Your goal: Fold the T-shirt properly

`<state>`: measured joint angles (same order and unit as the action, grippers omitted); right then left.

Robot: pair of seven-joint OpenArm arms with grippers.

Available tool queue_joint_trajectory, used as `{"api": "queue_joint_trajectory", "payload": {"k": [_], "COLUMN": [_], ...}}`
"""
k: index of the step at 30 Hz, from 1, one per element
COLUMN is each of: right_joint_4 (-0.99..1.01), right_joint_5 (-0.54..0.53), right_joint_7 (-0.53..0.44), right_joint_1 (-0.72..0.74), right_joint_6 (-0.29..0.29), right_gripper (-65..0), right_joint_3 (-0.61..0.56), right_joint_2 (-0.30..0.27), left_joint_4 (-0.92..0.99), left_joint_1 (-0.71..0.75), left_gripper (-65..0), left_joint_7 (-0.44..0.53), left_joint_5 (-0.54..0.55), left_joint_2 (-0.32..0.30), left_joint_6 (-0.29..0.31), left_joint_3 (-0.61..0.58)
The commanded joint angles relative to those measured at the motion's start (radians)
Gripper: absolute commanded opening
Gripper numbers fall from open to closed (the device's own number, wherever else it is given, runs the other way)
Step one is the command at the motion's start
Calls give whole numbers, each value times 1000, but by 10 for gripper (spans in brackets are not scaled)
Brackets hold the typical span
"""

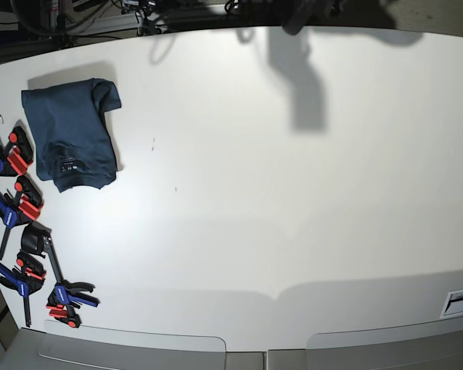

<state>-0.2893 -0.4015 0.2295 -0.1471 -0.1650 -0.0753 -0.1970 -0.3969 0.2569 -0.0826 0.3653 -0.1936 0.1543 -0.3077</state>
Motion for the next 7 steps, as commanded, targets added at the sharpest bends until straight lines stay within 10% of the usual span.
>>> {"api": "queue_joint_trajectory", "payload": {"k": [1, 7], "right_joint_4": [-2, -7], "right_joint_5": [-3, -3], "right_joint_7": [0, 0], "right_joint_1": [3, 3], "right_joint_6": [-4, -35], "right_gripper": [-650, -650], "right_joint_3": [19, 64], "right_joint_2": [-8, -7], "left_joint_4": [-2, -2], "left_joint_1": [5, 5], "left_gripper": [-650, -650], "left_joint_7": [0, 3], "left_joint_5": [24, 90], "left_joint_2": [-4, 20], "left_joint_6": [2, 2], "left_joint_3": [0, 0]}}
